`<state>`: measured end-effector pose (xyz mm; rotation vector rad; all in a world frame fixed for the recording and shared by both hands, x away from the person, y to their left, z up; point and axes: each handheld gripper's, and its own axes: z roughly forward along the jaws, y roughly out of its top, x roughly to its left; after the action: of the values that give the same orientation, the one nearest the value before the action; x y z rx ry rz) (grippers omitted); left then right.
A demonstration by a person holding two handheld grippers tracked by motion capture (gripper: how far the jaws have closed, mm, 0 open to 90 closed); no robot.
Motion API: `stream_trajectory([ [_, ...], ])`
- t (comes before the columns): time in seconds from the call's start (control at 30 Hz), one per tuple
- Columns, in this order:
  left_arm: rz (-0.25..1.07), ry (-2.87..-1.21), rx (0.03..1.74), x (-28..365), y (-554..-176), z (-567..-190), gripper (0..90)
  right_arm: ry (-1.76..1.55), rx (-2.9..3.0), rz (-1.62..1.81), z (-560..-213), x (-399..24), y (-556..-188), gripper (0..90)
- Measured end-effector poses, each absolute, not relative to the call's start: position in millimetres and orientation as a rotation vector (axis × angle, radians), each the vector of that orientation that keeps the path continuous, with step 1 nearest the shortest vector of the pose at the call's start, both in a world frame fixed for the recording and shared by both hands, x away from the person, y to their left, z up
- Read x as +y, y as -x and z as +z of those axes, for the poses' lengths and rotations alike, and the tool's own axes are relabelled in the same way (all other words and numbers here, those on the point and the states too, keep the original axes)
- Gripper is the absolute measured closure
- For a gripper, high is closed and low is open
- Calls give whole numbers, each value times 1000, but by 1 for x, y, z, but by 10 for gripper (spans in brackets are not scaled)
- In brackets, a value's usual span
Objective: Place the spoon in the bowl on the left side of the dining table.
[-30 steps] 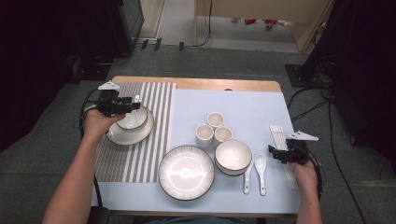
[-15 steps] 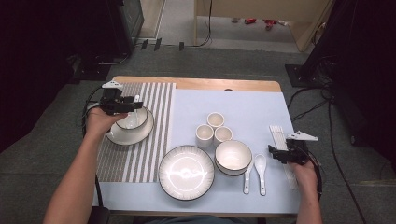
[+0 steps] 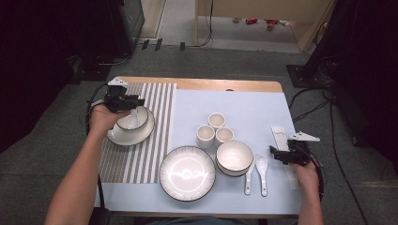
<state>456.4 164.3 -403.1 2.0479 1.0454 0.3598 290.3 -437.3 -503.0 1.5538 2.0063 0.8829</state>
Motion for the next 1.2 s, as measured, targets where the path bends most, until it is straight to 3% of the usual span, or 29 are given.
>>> stream_trajectory([
  [0.27,320,-2059,1053,157,-463,-402,744,-1553,2006,882,-503,-437,-290,147],
  [0.6,313,-2052,1104,157,-470,-407,744,-1554,2006,882,-503,-437,-290,147],
  [1.2,276,-2051,1132,158,-474,-412,603,-1553,2006,881,-503,-437,-290,147],
])
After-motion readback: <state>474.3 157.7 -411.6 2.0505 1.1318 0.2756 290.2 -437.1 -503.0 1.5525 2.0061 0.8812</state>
